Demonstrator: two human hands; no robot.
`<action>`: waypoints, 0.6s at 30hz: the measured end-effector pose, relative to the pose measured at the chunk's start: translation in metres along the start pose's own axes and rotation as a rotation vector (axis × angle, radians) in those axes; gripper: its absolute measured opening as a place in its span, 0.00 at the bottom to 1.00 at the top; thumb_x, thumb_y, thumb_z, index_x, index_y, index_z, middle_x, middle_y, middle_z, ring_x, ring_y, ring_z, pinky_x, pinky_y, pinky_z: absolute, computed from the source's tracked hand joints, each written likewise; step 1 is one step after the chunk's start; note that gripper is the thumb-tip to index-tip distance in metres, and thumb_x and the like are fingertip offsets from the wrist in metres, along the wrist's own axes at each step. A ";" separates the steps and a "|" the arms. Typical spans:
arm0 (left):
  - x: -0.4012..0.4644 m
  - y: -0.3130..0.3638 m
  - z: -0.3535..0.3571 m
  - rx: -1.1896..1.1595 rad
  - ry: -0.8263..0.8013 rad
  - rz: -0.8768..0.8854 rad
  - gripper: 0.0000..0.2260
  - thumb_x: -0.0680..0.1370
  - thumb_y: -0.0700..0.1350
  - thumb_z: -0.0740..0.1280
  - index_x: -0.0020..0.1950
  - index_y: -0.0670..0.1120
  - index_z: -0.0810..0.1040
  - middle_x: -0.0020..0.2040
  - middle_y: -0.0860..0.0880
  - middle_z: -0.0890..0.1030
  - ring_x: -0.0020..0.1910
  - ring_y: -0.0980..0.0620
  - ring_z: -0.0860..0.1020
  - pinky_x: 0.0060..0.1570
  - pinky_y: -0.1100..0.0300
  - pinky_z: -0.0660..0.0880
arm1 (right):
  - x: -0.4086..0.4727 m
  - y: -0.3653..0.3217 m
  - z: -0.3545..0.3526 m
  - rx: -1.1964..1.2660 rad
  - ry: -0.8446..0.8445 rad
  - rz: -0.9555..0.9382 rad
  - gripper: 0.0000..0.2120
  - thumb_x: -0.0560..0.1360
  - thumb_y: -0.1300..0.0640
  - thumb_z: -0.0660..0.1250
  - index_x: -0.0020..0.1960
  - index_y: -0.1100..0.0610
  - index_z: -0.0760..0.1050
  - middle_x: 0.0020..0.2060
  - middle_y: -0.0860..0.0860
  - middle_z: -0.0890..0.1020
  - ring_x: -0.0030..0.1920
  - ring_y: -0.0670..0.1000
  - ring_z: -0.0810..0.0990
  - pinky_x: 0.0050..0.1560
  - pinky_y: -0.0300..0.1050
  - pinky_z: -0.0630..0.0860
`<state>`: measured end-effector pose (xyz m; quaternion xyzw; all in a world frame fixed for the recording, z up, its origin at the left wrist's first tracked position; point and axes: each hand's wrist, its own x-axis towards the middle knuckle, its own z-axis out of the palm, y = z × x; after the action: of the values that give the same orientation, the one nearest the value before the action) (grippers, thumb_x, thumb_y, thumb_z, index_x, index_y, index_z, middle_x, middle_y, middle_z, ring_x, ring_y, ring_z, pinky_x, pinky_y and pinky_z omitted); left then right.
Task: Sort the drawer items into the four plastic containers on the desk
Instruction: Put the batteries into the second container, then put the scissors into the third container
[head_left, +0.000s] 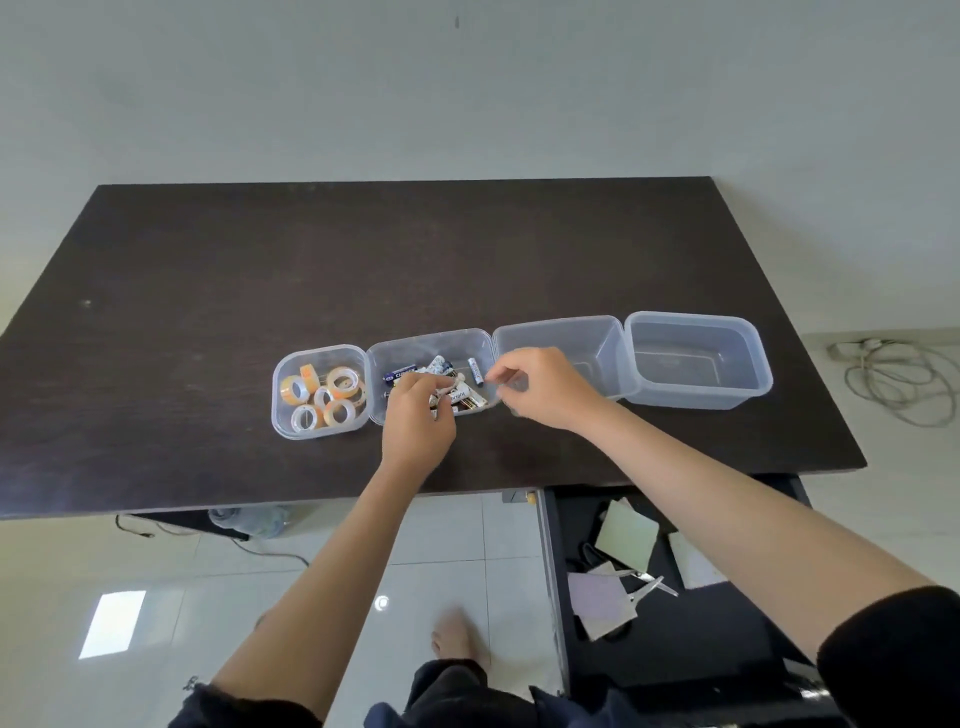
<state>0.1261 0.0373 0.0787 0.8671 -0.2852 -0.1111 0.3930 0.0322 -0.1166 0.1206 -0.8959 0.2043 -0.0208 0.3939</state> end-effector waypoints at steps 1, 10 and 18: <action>-0.010 0.006 0.008 -0.032 0.015 0.021 0.11 0.76 0.36 0.64 0.56 0.43 0.80 0.55 0.46 0.78 0.56 0.47 0.76 0.52 0.59 0.73 | -0.010 0.006 -0.007 -0.001 0.000 0.001 0.07 0.73 0.63 0.68 0.50 0.58 0.82 0.44 0.50 0.83 0.46 0.47 0.80 0.49 0.33 0.74; -0.117 0.060 0.110 -0.178 -0.074 0.021 0.11 0.77 0.36 0.62 0.56 0.43 0.80 0.51 0.51 0.77 0.44 0.56 0.76 0.45 0.74 0.70 | -0.121 0.105 -0.052 -0.040 -0.132 0.159 0.07 0.72 0.60 0.71 0.50 0.55 0.82 0.42 0.48 0.83 0.41 0.48 0.81 0.48 0.42 0.80; -0.187 0.054 0.208 0.016 -0.383 -0.234 0.16 0.77 0.41 0.65 0.65 0.45 0.74 0.65 0.47 0.71 0.64 0.47 0.71 0.62 0.58 0.70 | -0.210 0.205 -0.045 -0.081 -0.310 0.340 0.11 0.72 0.63 0.63 0.48 0.55 0.82 0.44 0.48 0.84 0.39 0.43 0.80 0.38 0.34 0.74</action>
<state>-0.1342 -0.0113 -0.0255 0.8605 -0.2531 -0.3162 0.3091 -0.2408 -0.1920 0.0307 -0.8562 0.2898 0.1919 0.3823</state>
